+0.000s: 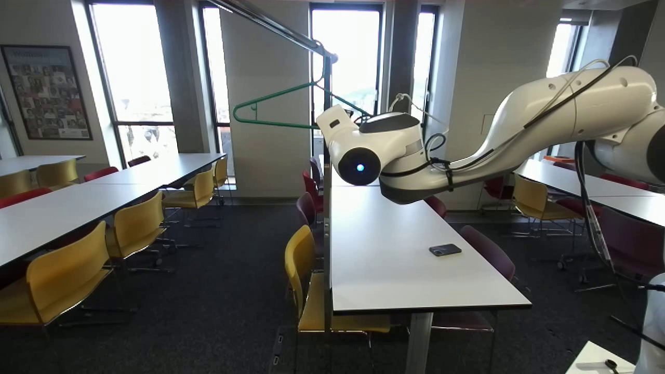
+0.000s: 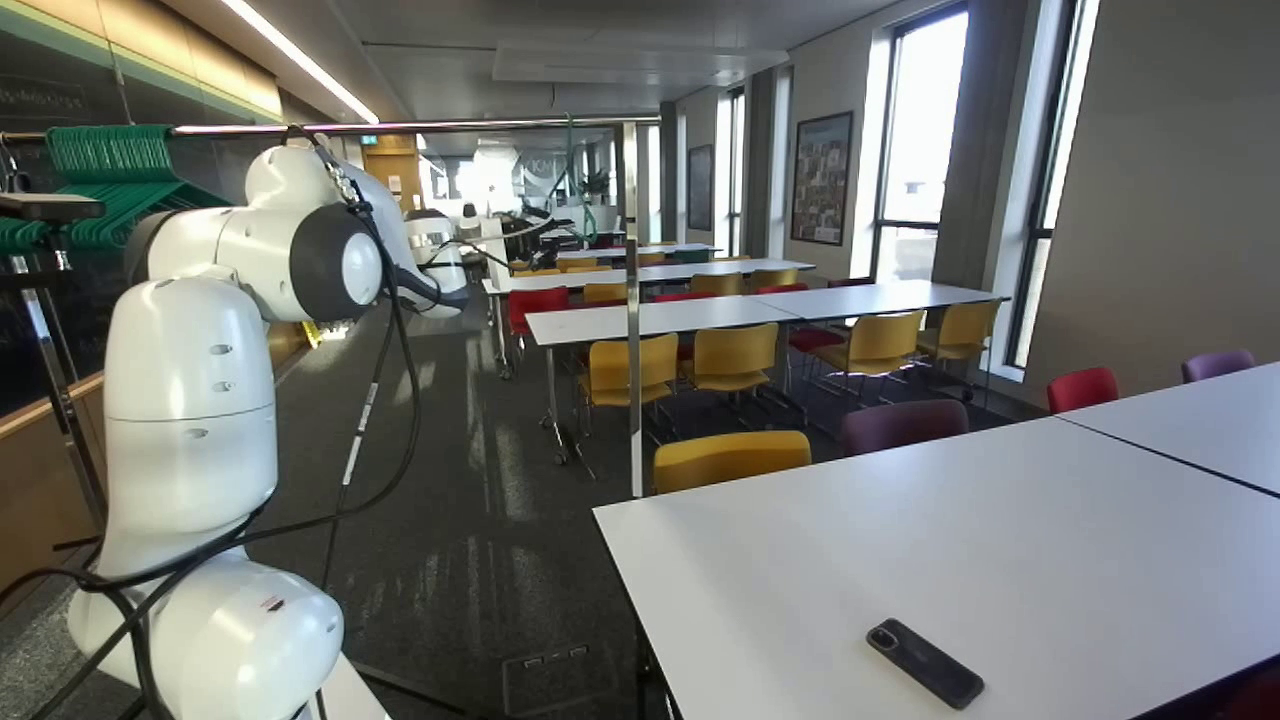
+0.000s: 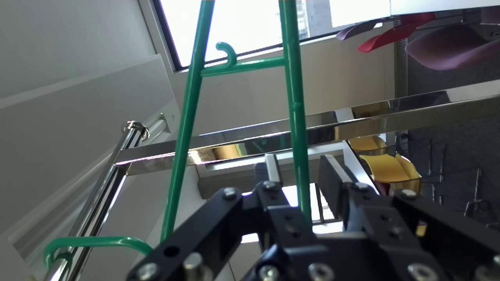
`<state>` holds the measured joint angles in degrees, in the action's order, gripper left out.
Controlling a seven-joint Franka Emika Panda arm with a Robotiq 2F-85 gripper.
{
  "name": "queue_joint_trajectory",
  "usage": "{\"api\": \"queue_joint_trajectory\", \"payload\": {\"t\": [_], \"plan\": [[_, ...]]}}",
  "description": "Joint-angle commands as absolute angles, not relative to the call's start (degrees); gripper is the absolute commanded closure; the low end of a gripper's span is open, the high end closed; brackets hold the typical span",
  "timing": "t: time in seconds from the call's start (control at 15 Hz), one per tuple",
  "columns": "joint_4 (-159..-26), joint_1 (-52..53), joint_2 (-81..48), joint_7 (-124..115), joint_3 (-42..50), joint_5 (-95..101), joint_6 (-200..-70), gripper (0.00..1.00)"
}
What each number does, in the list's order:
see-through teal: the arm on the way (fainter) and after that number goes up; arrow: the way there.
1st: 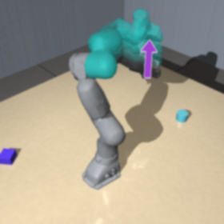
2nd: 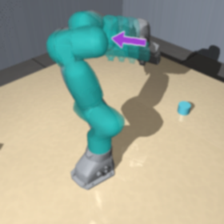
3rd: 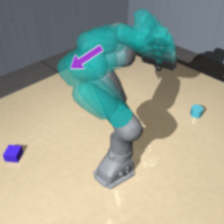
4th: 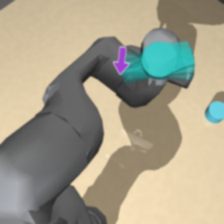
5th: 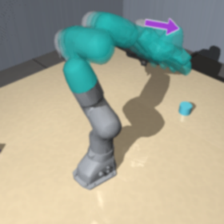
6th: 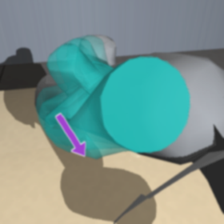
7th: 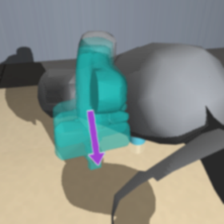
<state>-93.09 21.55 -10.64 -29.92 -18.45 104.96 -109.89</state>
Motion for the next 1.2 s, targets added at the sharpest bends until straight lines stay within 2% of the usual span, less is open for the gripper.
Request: {"api": "queue_joint_trajectory", "payload": {"t": [0.0,0.07,0.13,0.2,0.27,0.47,0.6,1.13], "plan": [[-93.06,21.19,-9.74,-29.18,-18.31,105.54,-110.80,0.34],[-93.11,21.20,-9.69,-29.28,-18.30,105.65,-110.72,0.27],[-93.16,21.22,-9.64,-29.37,-18.28,105.80,-110.63,0.70],[-93.20,21.21,-9.59,-29.50,-18.29,105.82,-110.68,0.64],[-93.24,21.22,-9.53,-29.47,-18.30,105.80,-110.70,0.64],[-93.44,21.19,-9.41,-29.50,-18.29,105.78,-110.74,0.88],[-93.54,21.19,-9.35,-29.55,-18.29,105.75,-110.69,1.00],[-93.78,21.31,-9.31,-29.57,-18.40,105.83,-110.79,0.98]]}}
